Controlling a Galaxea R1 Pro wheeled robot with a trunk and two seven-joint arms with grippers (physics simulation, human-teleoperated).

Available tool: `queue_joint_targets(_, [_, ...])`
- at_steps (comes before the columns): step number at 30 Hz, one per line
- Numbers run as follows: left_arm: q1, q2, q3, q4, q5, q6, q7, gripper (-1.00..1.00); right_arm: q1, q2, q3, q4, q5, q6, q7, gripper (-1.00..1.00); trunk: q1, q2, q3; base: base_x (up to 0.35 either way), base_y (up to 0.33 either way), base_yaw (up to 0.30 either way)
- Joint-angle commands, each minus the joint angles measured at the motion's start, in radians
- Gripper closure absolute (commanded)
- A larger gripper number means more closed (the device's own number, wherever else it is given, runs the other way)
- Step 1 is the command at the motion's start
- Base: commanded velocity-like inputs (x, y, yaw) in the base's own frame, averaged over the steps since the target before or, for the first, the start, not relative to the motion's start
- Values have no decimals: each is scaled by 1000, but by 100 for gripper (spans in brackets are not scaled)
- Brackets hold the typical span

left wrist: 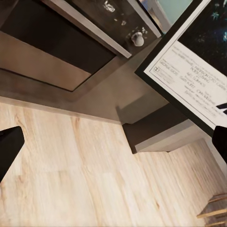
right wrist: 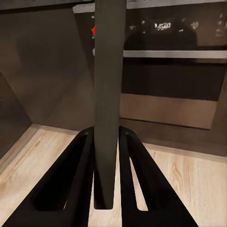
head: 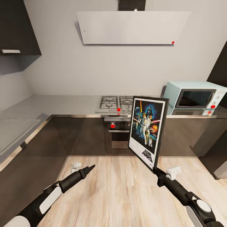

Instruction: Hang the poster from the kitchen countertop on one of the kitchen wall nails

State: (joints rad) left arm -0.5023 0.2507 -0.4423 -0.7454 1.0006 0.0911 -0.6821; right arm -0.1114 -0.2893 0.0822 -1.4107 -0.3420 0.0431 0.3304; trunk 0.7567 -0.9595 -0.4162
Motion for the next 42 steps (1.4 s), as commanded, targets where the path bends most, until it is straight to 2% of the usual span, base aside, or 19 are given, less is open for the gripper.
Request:
queue_joint_targets(1, [-1, 1, -3, 0, 11, 10, -2, -100, -1, -1, 1, -1, -12, 5, 4, 100, -4, 6, 2, 0, 0, 0])
queue_joint_targets(42, [-1, 1, -3, 0, 11, 10, -2, -100, -1, -1, 1, -1, -12, 3, 4, 100, -161, 293, 131, 0, 0, 0])
